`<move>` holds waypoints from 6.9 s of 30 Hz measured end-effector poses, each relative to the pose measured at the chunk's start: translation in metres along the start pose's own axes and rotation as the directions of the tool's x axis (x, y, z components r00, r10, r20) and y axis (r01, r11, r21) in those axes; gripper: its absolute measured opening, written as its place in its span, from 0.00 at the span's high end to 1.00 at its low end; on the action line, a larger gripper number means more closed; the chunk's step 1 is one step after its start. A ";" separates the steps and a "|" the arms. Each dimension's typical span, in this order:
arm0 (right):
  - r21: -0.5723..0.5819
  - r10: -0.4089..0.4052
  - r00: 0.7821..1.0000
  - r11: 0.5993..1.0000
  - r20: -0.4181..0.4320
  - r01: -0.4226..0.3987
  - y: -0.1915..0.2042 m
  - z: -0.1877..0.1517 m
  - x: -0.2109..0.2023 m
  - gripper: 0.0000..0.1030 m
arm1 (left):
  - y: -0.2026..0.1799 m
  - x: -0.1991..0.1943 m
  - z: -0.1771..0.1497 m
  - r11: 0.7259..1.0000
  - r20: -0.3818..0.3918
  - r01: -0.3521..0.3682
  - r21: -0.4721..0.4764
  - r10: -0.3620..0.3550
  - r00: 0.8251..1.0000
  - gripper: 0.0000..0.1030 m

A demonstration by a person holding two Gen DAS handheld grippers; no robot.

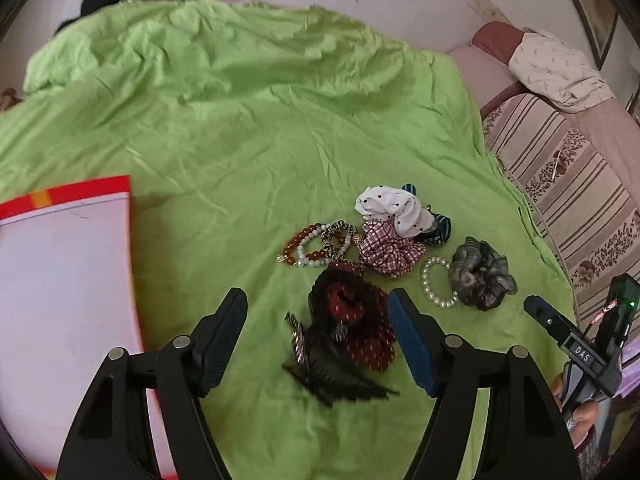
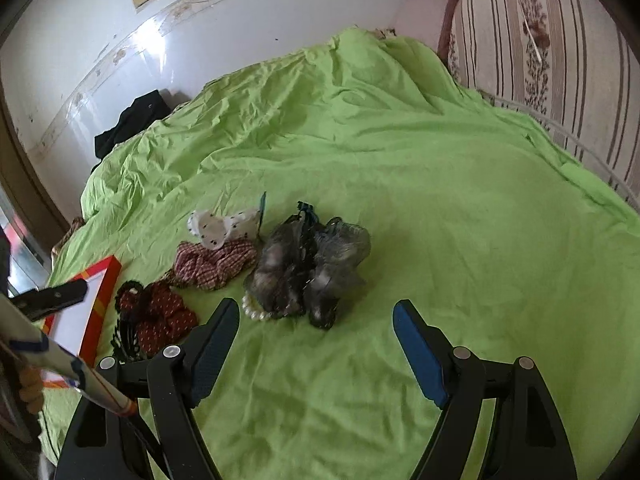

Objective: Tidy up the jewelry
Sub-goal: 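Grasp the grey sheer scrunchie with the right tool while the left tool grasps the black beaded bracelet, then carry the grey scrunchie in the right tool while the left tool carries the bracelet to the tray, then lower the grey scrunchie into the tray and open the right tool while the left tool releases the bracelet, then move both open tools back over the jewelry pile, then grasp the red polka-dot scrunchie with the left tool while the right tool grasps the pearl bracelet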

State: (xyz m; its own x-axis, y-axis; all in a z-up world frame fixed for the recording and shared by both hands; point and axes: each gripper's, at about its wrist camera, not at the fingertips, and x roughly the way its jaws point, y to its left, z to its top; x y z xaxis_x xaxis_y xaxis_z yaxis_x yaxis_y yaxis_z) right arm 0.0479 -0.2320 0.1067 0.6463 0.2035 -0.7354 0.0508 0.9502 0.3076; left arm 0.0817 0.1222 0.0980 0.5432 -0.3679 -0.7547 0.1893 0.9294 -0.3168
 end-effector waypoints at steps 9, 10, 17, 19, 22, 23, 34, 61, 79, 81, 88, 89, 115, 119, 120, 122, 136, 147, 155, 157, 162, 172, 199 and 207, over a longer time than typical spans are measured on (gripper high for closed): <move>0.103 0.077 0.995 0.992 -0.063 -0.071 -0.025 0.020 0.031 0.19 | 0.005 0.034 0.000 0.994 -0.082 0.112 -0.007 -0.112 0.990 0.43; 0.103 0.074 0.995 0.992 -0.066 -0.067 -0.025 0.021 0.035 0.19 | 0.004 0.036 0.001 0.992 -0.095 0.128 -0.004 -0.128 0.987 0.49; 0.111 0.061 0.994 0.993 -0.093 -0.051 -0.024 0.021 0.053 0.33 | -0.001 0.038 0.003 0.981 -0.109 0.194 -0.012 -0.194 0.975 0.70; 0.099 0.050 0.993 0.994 -0.108 -0.040 -0.023 0.021 0.057 0.43 | -0.004 0.039 0.003 0.982 -0.113 0.190 -0.009 -0.189 0.975 0.84; 0.091 0.041 0.989 0.995 -0.144 -0.028 -0.020 0.020 0.063 0.81 | -0.006 0.039 0.001 0.984 -0.114 0.177 -0.016 -0.178 0.978 0.91; 0.101 0.052 0.988 0.994 -0.145 -0.038 -0.021 0.021 0.061 0.82 | -0.006 0.038 0.001 0.985 -0.109 0.174 -0.017 -0.175 0.979 0.91; -0.006 0.047 0.999 0.999 -0.010 -0.047 0.007 0.038 -0.018 0.87 | -0.028 -0.049 0.000 0.975 0.037 0.222 0.018 -0.223 0.974 0.92; -0.103 0.338 0.925 0.928 -0.173 -0.358 0.166 0.008 -0.046 0.87 | 0.095 -0.172 -0.055 0.978 0.241 -0.143 -0.153 0.177 0.954 0.92; -0.253 0.289 0.899 0.890 -0.329 -0.379 0.355 0.000 0.089 0.86 | 0.244 -0.129 -0.016 0.901 0.252 -0.241 -0.362 0.343 0.905 0.92; -0.255 0.274 0.900 0.894 -0.339 -0.368 0.370 0.001 0.112 0.86 | 0.262 -0.124 -0.011 0.889 0.252 -0.225 -0.398 0.342 0.905 0.92; -0.267 0.216 0.909 0.909 -0.358 -0.321 0.402 0.003 0.176 0.86 | 0.300 -0.102 -0.012 0.860 0.181 -0.213 -0.464 0.327 0.927 0.92; -0.267 0.209 0.909 0.911 -0.360 -0.315 0.404 0.003 0.182 0.86 | 0.303 -0.100 -0.013 0.859 0.174 -0.205 -0.470 0.317 0.932 0.92; -0.298 0.108 0.884 0.917 -0.455 -0.265 0.331 -0.081 0.121 0.88 | 0.248 -0.152 -0.032 0.876 0.254 -0.279 -0.394 0.396 0.883 0.42; -0.375 0.092 0.896 0.886 -0.435 -0.272 0.340 -0.100 0.106 0.90 | 0.236 -0.159 -0.043 0.872 0.253 -0.346 -0.345 0.442 0.861 0.41; -0.387 0.088 0.897 0.881 -0.434 -0.274 0.342 -0.104 0.104 0.90 | 0.235 -0.160 -0.045 0.871 0.251 -0.356 -0.339 0.449 0.858 0.41; -0.406 0.085 0.900 0.872 -0.428 -0.275 0.343 -0.109 0.099 0.89 | 0.237 -0.159 -0.048 0.865 0.237 -0.374 -0.336 0.462 0.855 0.40; -0.427 0.104 0.898 0.852 -0.428 -0.303 0.330 -0.126 0.076 0.86 | 0.267 -0.155 -0.096 0.737 0.033 -0.538 -0.409 0.601 0.798 0.40; -0.395 0.196 0.928 0.862 -0.318 -0.318 0.291 -0.105 0.033 0.62 | 0.193 -0.185 -0.095 0.830 0.235 -0.432 -0.351 0.525 0.818 0.39; -0.370 0.067 0.987 0.921 -0.147 -0.118 0.173 -0.055 -0.001 0.52 | 0.107 -0.158 -0.087 0.931 0.248 -0.305 -0.199 0.349 0.904 0.36; -0.322 0.023 0.992 0.944 -0.128 -0.064 0.138 -0.039 0.002 0.52 | 0.087 -0.146 -0.081 0.948 0.235 -0.275 -0.159 0.307 0.922 0.36; -0.196 0.023 0.992 0.979 -0.128 -0.048 0.083 -0.014 0.016 0.52 | 0.047 -0.102 -0.058 0.982 0.170 -0.148 -0.120 0.167 0.971 0.36; -0.162 -0.026 0.990 0.987 -0.136 0.003 0.036 0.012 0.065 0.47 | -0.006 -0.004 -0.008 0.998 0.039 -0.039 -0.048 0.041 0.998 0.36; -0.078 0.046 0.995 0.996 -0.088 -0.053 0.040 0.032 0.058 0.88 | -0.054 -0.038 -0.010 0.997 0.099 0.056 0.059 -0.062 0.993 0.93; -0.068 0.086 0.996 0.994 -0.039 -0.088 0.052 0.030 0.026 0.88 | -0.049 -0.117 -0.029 0.999 0.240 -0.011 0.052 -0.002 0.971 0.93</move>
State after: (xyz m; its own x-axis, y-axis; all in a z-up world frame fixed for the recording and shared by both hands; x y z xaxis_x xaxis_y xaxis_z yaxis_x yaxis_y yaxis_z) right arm 0.0901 -0.1844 0.1222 0.6184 0.2930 -0.7292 -0.0581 0.9424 0.3295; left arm -0.0148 0.1184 0.1852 0.7232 -0.3518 -0.5943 0.2256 0.9336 -0.2783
